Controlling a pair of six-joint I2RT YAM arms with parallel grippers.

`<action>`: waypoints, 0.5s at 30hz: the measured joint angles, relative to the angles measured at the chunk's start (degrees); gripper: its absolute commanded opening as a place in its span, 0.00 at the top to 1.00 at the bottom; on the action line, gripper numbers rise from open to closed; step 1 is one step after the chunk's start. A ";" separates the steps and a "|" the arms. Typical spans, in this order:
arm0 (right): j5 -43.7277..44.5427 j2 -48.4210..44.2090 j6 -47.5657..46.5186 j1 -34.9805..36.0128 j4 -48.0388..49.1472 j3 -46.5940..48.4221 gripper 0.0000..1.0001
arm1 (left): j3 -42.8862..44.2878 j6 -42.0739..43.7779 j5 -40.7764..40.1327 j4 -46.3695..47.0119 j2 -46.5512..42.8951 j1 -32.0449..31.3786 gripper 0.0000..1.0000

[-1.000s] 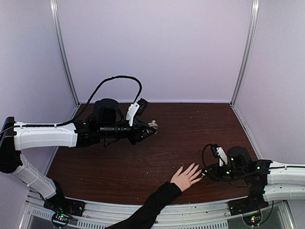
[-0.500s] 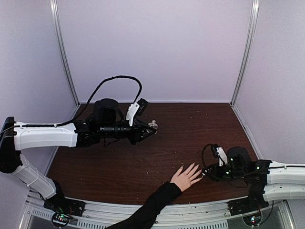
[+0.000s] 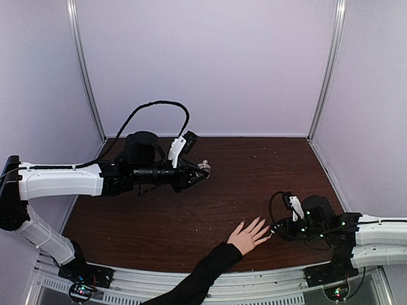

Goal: Paint the nails
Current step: Paint the hand on the nail.

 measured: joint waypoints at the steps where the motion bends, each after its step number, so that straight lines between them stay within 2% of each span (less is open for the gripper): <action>1: 0.28 -0.20 0.17 0.02 -0.15 0.00 1.00 | 0.00 0.00 0.00 0.00 0.00 0.00 1.00; 15: 3.08 -4.11 0.81 0.07 -2.86 -0.02 1.00 | 0.00 0.02 0.00 0.02 0.00 0.00 1.00</action>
